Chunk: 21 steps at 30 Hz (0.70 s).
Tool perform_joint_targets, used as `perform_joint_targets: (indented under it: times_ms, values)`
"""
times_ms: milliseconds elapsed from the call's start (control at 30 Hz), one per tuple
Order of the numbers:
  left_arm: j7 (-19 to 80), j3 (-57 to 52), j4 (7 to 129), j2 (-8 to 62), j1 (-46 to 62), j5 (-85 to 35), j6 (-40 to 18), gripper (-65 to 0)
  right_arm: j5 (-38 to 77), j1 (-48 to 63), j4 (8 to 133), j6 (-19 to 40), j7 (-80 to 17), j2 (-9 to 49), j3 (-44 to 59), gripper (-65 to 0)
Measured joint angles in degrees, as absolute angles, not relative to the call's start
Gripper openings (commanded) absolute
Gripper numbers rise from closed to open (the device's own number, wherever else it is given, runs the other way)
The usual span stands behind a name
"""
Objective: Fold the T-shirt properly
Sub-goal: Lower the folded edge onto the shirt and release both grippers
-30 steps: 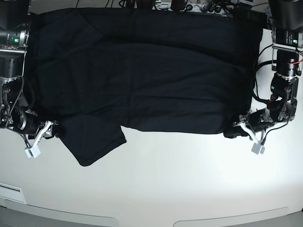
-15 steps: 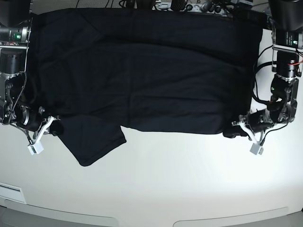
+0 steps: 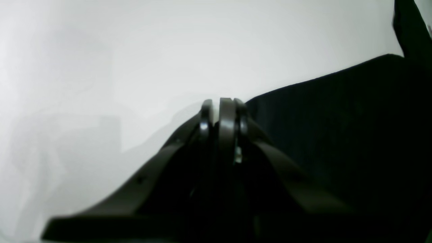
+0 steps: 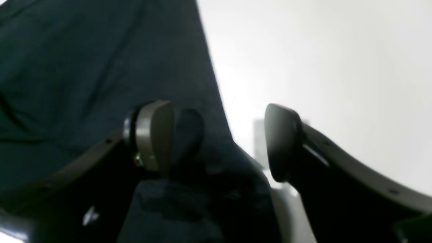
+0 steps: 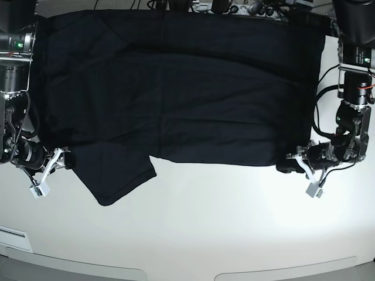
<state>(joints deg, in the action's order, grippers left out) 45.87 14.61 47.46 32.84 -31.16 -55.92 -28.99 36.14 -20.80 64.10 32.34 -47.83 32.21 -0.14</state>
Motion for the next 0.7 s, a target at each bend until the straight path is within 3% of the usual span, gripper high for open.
perform_joint_targets:
  times_ms: [167, 433, 567, 633, 700]
  values:
    - [45.65, 14.61, 47.46, 32.82, -31.18, -54.61, -29.06, -65.0, 41.56, -20.8, 56.69, 35.14, -43.33, 32.03, -0.12, -21.5]
    - [45.87, 14.61, 47.53, 32.82, -31.31, -53.63, -29.17, -65.0, 40.97, -21.76, 49.41, 39.62, -36.8, 29.45, 0.36, -22.9]
    - [45.87, 14.61, 47.53, 32.77, -31.31, -53.58, -29.17, -65.0, 44.91, -22.28, 49.41, 40.07, -40.14, 28.16, 0.43, -32.7]
    - [45.87, 14.61, 47.53, 32.82, -31.31, -53.56, -29.17, -65.0, 46.7, -22.9, 49.3, 39.94, -43.42, 28.18, 0.4, -43.4]
    - [45.91, 14.61, 47.53, 32.84, -31.31, -53.54, -29.17, -65.0, 47.2, -23.35, 49.32, 39.92, -44.88, 28.18, 0.21, -58.9]
